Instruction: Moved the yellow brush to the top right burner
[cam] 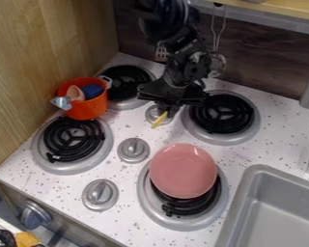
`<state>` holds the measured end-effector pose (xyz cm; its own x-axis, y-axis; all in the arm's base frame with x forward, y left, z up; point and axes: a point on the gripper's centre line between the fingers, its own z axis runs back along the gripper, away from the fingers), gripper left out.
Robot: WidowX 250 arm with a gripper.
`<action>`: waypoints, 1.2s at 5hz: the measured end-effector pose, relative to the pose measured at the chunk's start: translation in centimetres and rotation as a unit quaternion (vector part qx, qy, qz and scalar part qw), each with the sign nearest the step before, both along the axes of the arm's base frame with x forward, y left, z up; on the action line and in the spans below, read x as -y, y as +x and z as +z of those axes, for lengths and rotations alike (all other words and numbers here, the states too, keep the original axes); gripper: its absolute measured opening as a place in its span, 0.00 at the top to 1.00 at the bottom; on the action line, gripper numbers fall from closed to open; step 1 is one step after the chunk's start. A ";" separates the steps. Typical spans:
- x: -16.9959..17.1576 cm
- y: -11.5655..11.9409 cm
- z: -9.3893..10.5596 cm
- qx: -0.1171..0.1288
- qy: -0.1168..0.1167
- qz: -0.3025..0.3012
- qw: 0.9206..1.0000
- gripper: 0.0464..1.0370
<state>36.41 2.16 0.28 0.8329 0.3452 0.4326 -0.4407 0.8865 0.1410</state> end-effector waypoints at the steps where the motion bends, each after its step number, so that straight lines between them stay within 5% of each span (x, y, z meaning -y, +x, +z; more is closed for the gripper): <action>1: 1.4 1.0 0.4 0.024 0.011 -0.046 0.999 0.96; 4: 5.4 4.9 -1.6 0.003 -0.024 -0.143 0.989 0.96; 6: 8.0 5.4 -2.4 0.037 -0.034 -0.157 0.986 0.92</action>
<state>41.78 -5.89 -2.12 0.8709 0.1062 0.4799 -0.1500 0.9872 0.0537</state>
